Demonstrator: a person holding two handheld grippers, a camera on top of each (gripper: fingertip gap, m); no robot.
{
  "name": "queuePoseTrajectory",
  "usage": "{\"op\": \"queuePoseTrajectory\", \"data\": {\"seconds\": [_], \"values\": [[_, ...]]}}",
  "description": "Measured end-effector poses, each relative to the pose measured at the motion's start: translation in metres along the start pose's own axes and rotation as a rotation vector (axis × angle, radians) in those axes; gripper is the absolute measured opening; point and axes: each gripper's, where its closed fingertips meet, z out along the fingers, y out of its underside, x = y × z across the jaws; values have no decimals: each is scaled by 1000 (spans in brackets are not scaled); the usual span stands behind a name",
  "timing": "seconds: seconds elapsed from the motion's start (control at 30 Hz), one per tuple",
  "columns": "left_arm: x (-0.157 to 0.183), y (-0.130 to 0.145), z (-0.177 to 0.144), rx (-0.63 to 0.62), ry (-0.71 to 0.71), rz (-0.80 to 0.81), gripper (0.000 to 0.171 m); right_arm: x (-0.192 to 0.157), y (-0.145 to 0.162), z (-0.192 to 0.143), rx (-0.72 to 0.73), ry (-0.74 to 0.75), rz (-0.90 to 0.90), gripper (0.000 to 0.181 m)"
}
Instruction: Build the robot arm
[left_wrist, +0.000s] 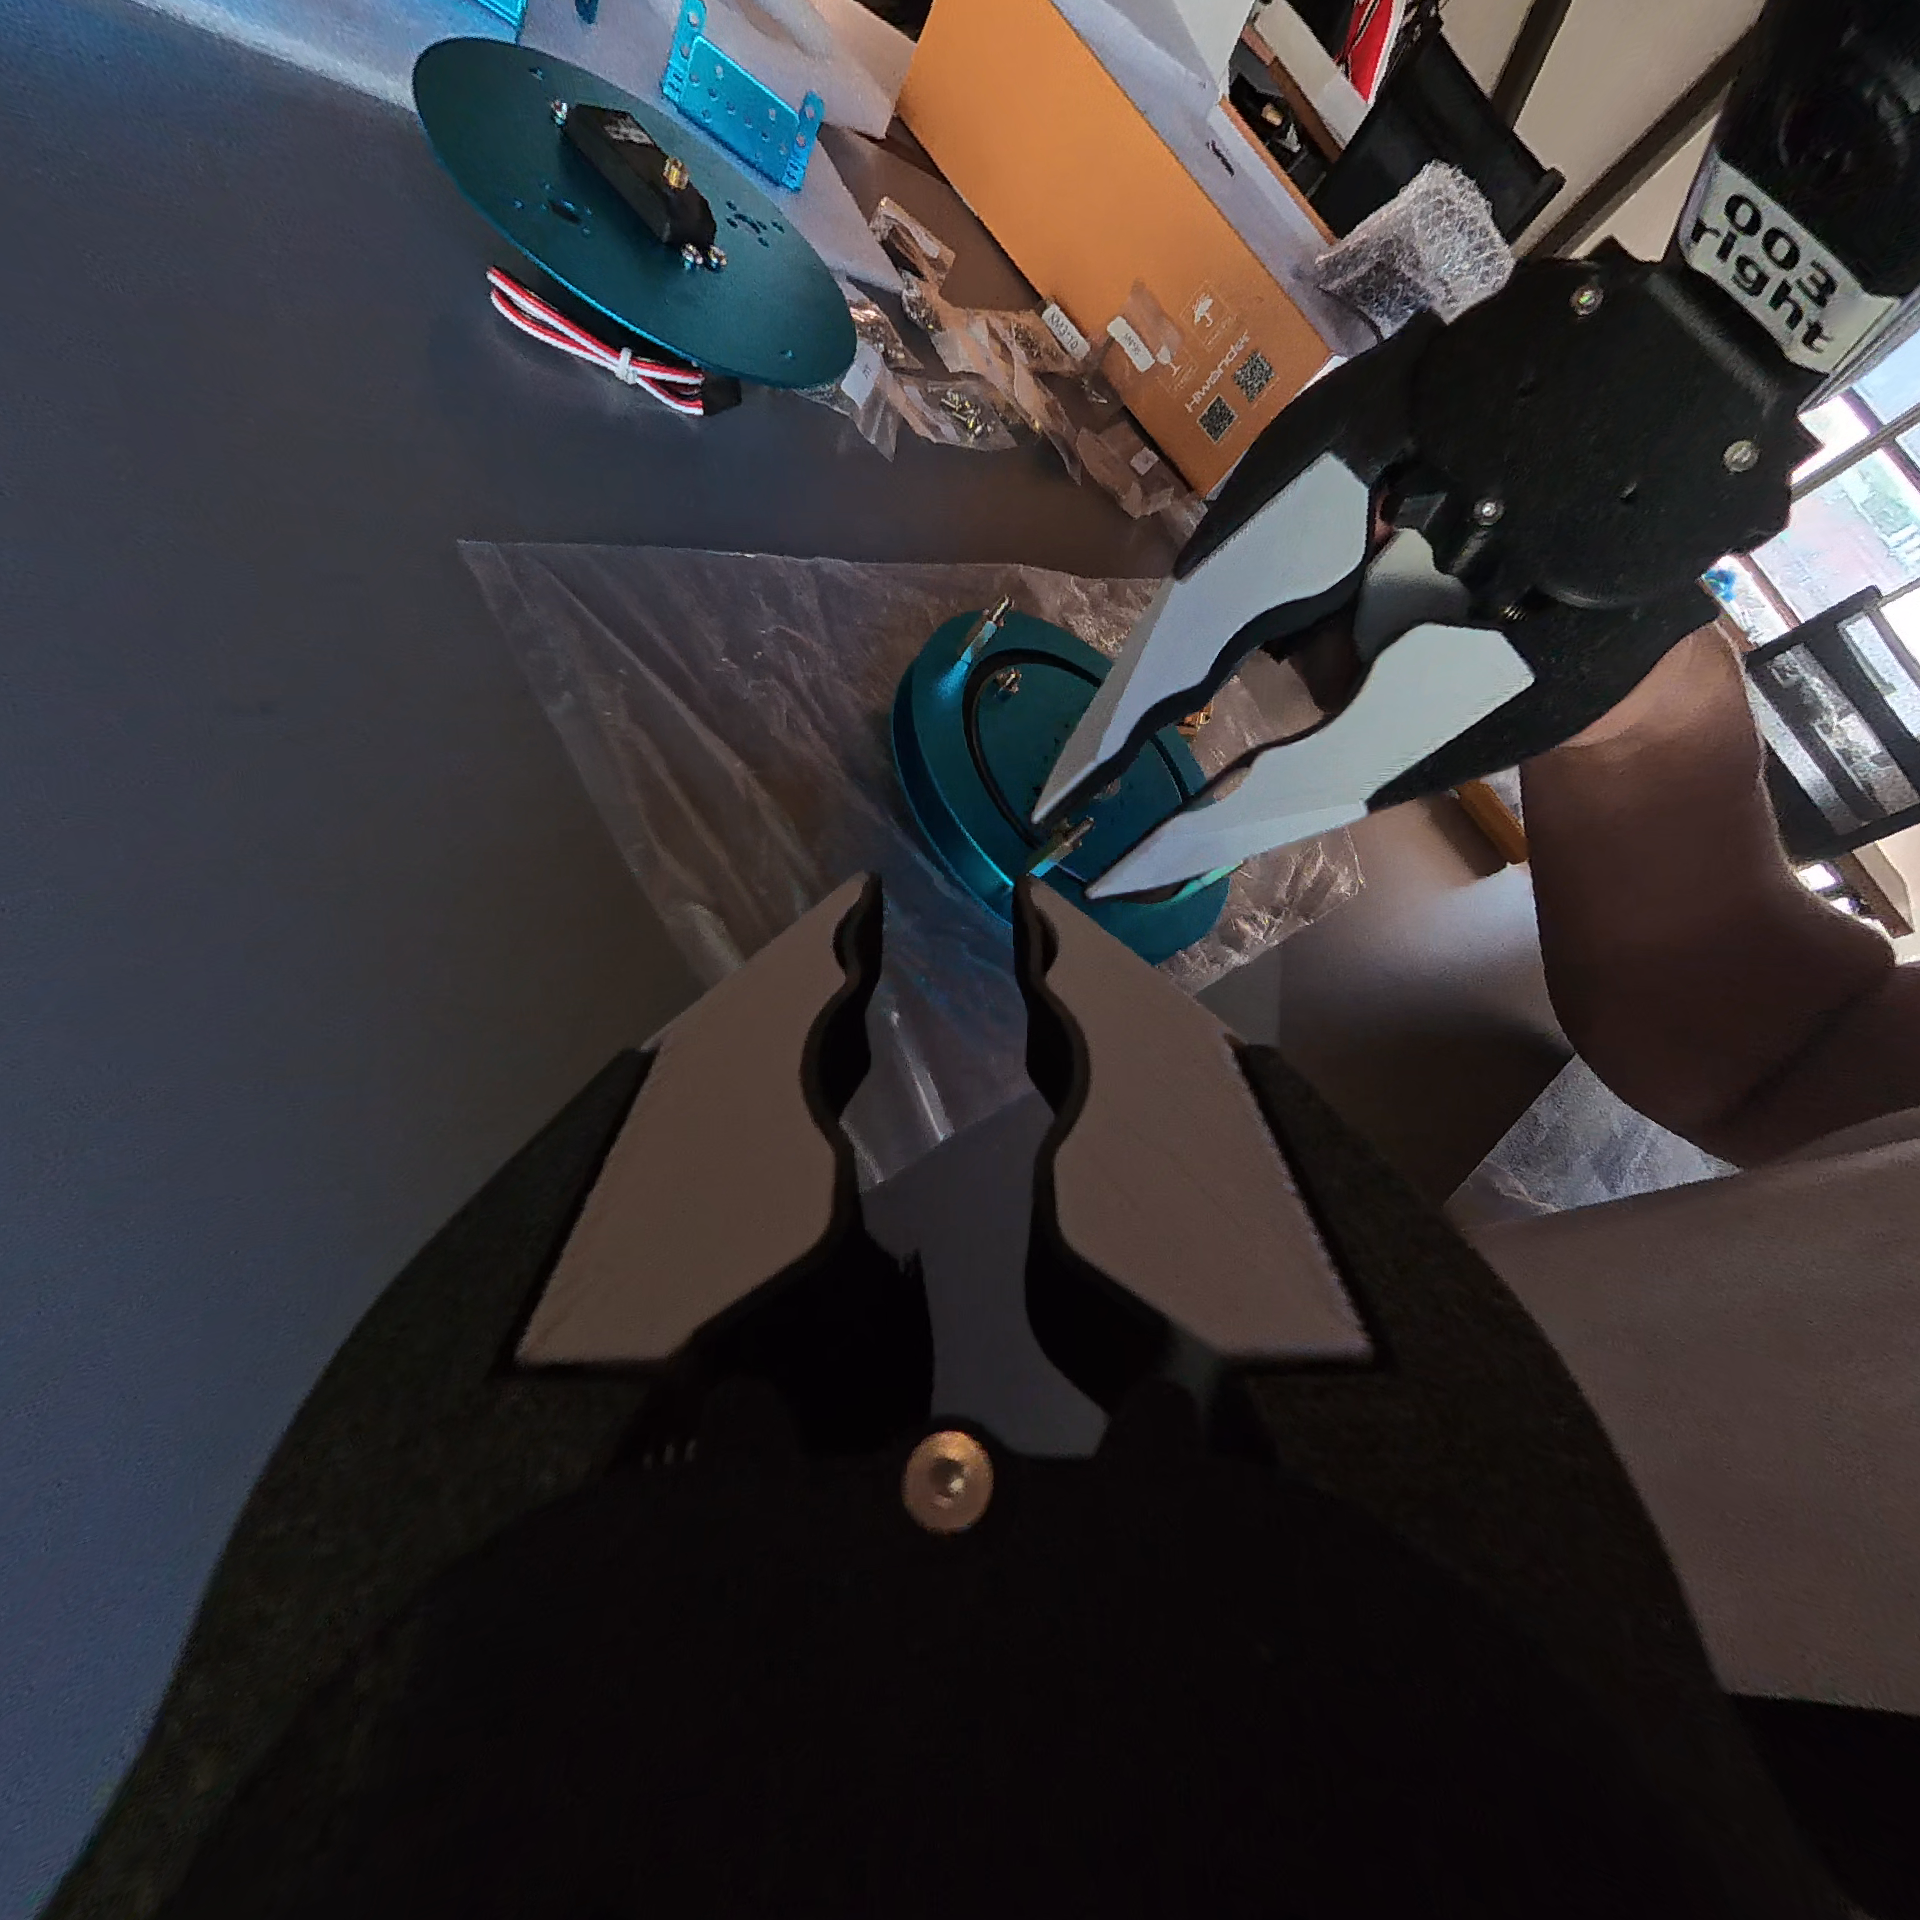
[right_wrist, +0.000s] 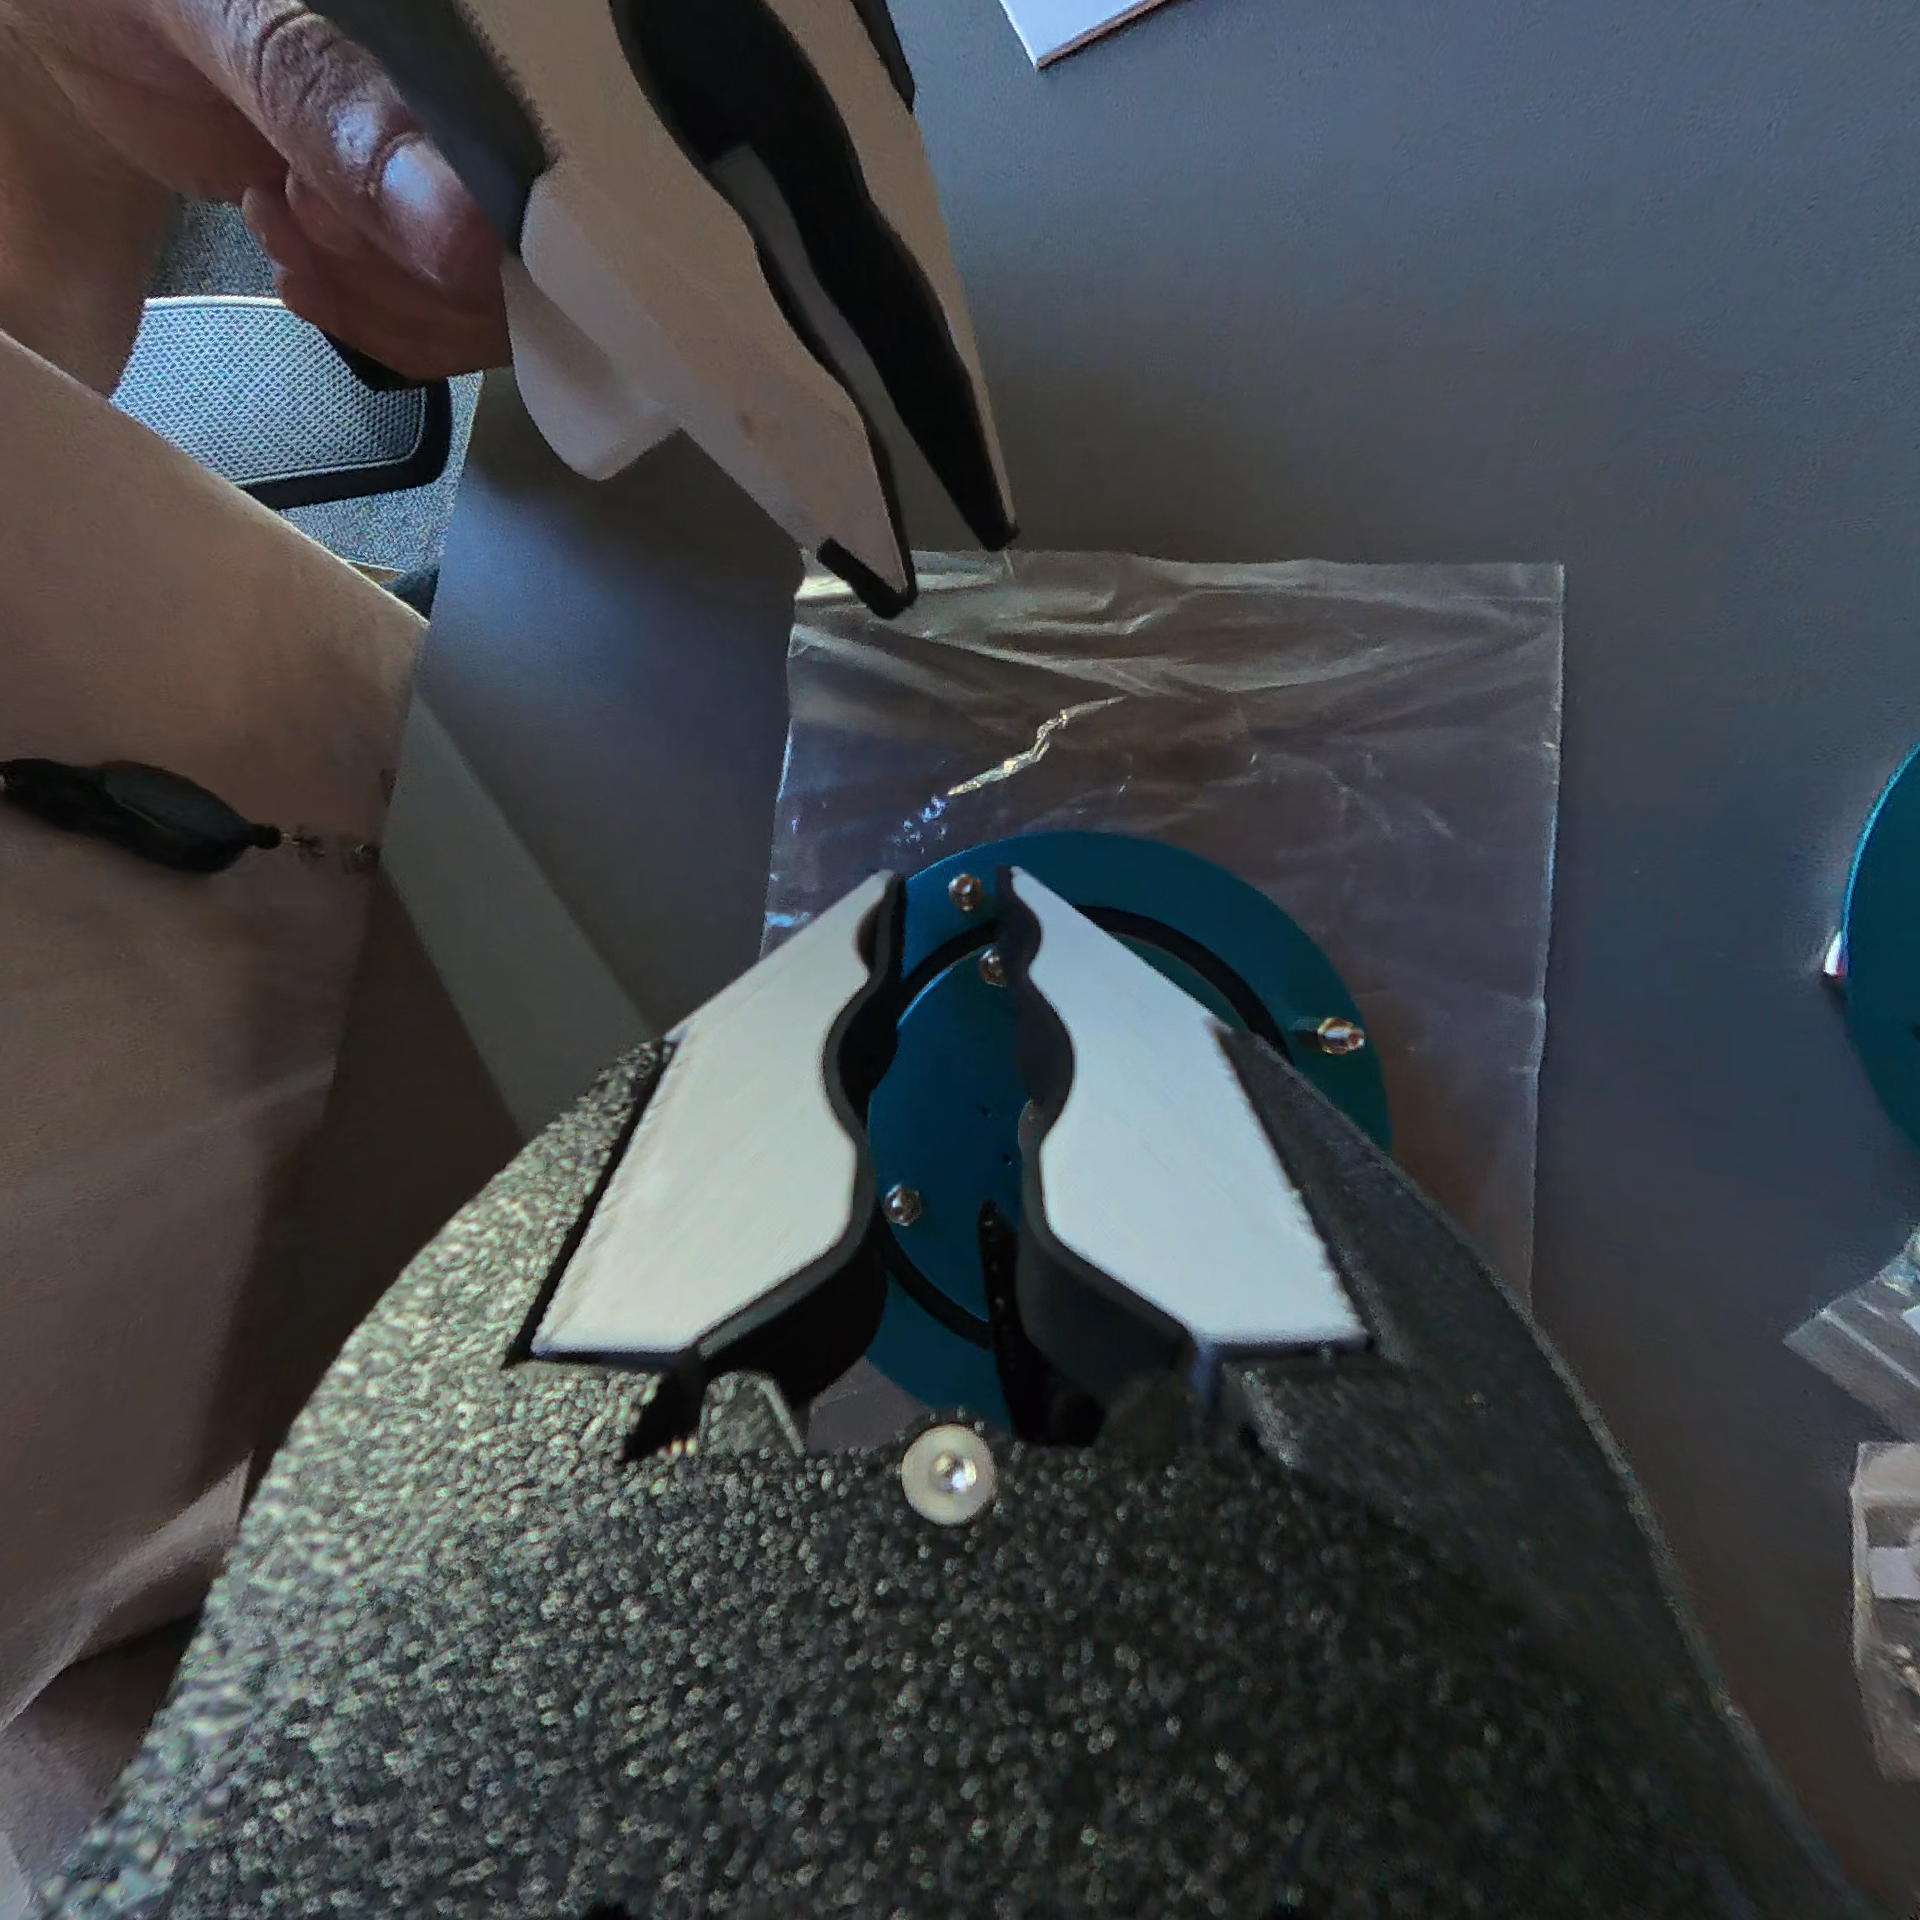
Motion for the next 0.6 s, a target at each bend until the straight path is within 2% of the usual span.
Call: {"op": "queuePoseTrajectory", "data": {"seconds": [0.07,0.2,0.33,0.43,0.6], "values": [[-1,0,-2,4,-2,6,24,3,0,3,-1,13,5,5],[1,1,-3,5,18,25,24,7,-2,0,17,22,4,4],[4,-3,-3,2,42,106,24,11,-16,-25,117,29,24,3],[16,-7,2,1,102,203,24,14,-22,-42,167,35,31,4],[47,-14,17,-9,188,236,33,18,-28,-57,225,40,51,3]]}}
